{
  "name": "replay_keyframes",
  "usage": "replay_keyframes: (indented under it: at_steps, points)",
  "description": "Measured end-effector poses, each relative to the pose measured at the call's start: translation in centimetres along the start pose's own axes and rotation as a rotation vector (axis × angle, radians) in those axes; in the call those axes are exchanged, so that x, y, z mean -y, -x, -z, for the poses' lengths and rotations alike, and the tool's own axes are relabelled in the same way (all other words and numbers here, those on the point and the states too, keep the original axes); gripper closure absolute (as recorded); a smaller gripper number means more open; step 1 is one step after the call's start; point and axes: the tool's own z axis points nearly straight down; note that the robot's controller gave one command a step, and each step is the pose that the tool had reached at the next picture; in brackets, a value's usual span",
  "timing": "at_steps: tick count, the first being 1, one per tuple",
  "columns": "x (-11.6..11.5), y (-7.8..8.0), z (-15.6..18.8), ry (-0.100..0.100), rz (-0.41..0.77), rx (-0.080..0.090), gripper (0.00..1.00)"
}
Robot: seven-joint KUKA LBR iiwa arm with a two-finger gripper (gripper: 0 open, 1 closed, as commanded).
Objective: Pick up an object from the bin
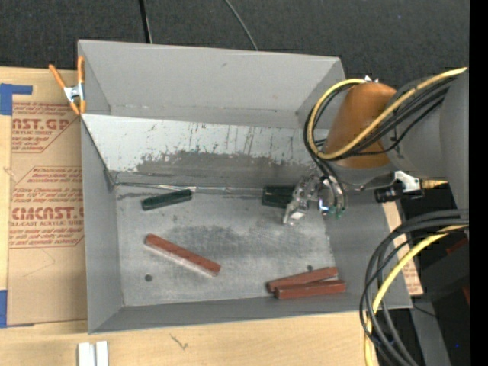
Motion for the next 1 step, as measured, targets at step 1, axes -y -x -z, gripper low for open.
replay_keyframes:
  at_steps: [1]
  points:
    - [-0.4, -0.2, -0.77, -0.004, 0.046, 0.012, 1.0]
